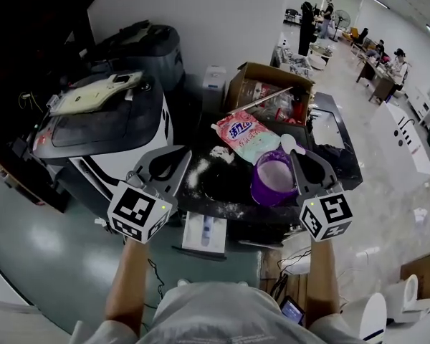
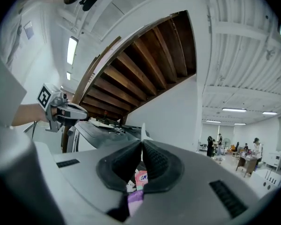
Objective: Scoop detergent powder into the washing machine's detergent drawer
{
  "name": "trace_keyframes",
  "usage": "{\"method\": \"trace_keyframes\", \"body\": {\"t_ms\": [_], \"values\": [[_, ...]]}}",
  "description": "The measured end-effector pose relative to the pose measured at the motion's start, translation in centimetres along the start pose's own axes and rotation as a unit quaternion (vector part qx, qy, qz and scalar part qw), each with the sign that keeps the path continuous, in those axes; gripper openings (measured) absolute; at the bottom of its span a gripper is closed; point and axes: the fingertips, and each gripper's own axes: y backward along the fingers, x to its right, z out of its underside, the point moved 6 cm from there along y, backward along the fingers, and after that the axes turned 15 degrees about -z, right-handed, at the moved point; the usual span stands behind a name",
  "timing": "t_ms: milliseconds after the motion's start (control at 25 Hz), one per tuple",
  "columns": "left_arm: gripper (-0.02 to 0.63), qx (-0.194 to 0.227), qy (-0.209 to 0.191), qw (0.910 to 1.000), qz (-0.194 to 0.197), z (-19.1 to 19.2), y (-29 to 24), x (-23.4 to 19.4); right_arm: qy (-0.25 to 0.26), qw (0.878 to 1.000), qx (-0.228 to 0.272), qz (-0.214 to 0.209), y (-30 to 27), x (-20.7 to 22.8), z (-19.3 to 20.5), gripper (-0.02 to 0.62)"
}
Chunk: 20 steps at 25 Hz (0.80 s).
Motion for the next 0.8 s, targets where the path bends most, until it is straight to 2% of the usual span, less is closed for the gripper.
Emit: {"method": "trace_keyframes", "body": {"t_ms": [240,800], "values": [[0.011,0.024,-0.004,0.9997,0.003,-2.0,0.1,0.0,0.019,1.000,0.004,0.004,0.9,0.1,-1.6,0.005],[0.011,0.032,-0.004,0.9995,-0.003,-2.8,1.3,-0.3,0.030,1.000,0.003,0.004,1.8,-0.7,-2.1,0.005]]}}
